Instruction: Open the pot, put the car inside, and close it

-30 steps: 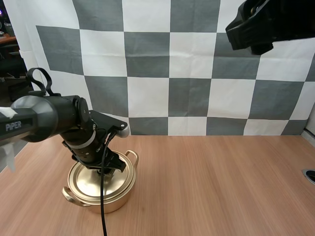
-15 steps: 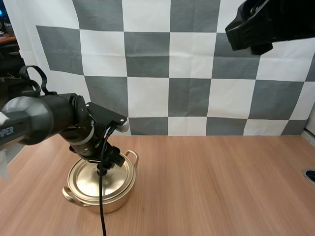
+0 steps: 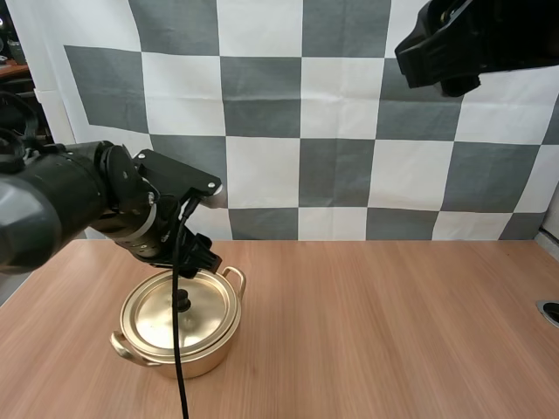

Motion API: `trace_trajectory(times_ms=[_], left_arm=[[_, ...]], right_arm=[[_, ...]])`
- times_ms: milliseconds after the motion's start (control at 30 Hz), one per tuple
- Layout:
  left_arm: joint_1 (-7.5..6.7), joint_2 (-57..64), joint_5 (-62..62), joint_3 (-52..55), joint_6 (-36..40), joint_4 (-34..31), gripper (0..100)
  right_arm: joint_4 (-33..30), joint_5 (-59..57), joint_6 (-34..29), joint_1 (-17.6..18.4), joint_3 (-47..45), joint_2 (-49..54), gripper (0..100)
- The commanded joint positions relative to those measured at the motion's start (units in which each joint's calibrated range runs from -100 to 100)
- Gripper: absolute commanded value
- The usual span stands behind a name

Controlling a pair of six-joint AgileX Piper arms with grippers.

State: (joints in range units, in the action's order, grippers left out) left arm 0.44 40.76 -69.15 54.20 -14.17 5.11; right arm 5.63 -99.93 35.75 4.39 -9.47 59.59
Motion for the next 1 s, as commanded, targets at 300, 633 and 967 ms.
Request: trace_trajectory(times_ms=[300,633,967], left_arm=[[-0.04,3.07,-7.82,-0.99,-0.12,-0.55,79],[-0.04,12.07,-6.00,-5.35,3.56,-2.85,0],[-0.04,30.51,10.36,-10.42,4.76,-4.03,0]], right_arm=[[-0.05,-0.07,0.05,-0.01,0.01,-0.05,100],[1.09,-0.07,-0.77,-0.01,0.01,-0.05,68],[-4.31,-0.07,-8.83,-0.01,-0.54,-0.05,0]])
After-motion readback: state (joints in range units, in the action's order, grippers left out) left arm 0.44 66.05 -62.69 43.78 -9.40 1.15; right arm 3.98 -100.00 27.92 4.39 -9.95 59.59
